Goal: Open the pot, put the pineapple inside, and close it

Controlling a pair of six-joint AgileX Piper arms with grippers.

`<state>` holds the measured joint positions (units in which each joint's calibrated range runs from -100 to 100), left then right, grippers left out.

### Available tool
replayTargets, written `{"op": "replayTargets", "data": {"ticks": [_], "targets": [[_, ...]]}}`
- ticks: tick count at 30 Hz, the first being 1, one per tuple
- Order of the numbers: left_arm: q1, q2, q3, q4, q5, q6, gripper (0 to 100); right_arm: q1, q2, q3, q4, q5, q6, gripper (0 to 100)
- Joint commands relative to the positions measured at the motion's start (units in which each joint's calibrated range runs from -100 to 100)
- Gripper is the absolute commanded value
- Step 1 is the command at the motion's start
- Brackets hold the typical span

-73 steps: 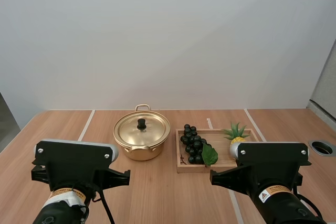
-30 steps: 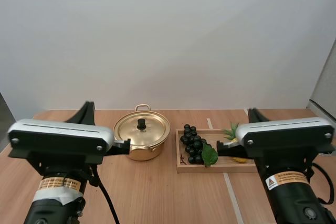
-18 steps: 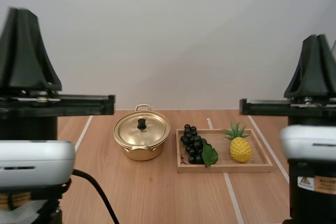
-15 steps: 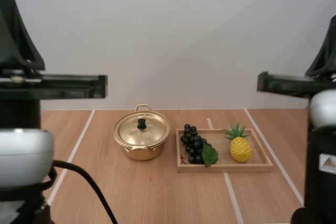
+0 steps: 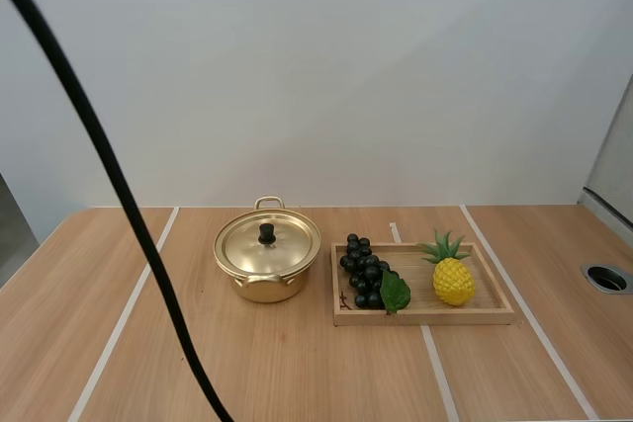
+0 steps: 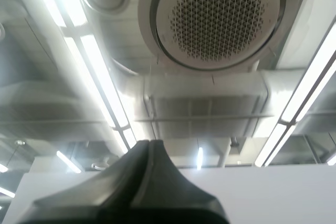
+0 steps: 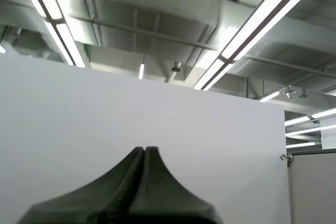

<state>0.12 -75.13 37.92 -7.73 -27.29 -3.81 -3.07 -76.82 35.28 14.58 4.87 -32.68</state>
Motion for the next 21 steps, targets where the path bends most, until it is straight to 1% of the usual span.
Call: {"op": "replayTargets", "data": {"ticks": [1,3,5,8,10,13,16,19,21], "targets": [[-0.12,6.04,-7.18,-1.45,13.39,1.94,0,-1.39,5.29,-8.22,-0.85,13.19,-1.00,0],[-0.12,9.22,-11.22,-1.45,21.11,2.28,0,-2.36,9.04,-12.66,-0.85,20.07,-0.08,0],[-0.12,12.11,-14.25,-1.45,29.24,2.28,0,-3.34,13.11,-16.46,-0.98,27.39,2.32,0],[-0.12,16.35,-17.56,-1.01,42.65,2.28,0,-4.55,18.81,-21.72,-3.58,40.74,6.30,0],[-0.12,19.00,-18.35,-1.05,49.94,2.28,0,-4.72,22.99,-24.16,-5.96,51.93,6.95,0],[-0.12,22.65,-18.35,-1.05,59.40,2.28,0,-4.72,28.10,-25.10,-9.68,64.95,6.95,0],[-0.12,26.52,-18.35,-1.05,69.83,2.28,0,-4.72,32.15,-25.10,-11.83,75.42,6.95,0],[-0.12,31.05,-18.22,-1.05,80.82,2.28,0,-4.72,35.36,-25.10,-11.83,81.95,6.95,0],[-0.12,34.16,-18.22,-1.05,85.33,2.39,0,-4.72,37.27,-25.10,-11.71,84.34,6.95,0]]}}
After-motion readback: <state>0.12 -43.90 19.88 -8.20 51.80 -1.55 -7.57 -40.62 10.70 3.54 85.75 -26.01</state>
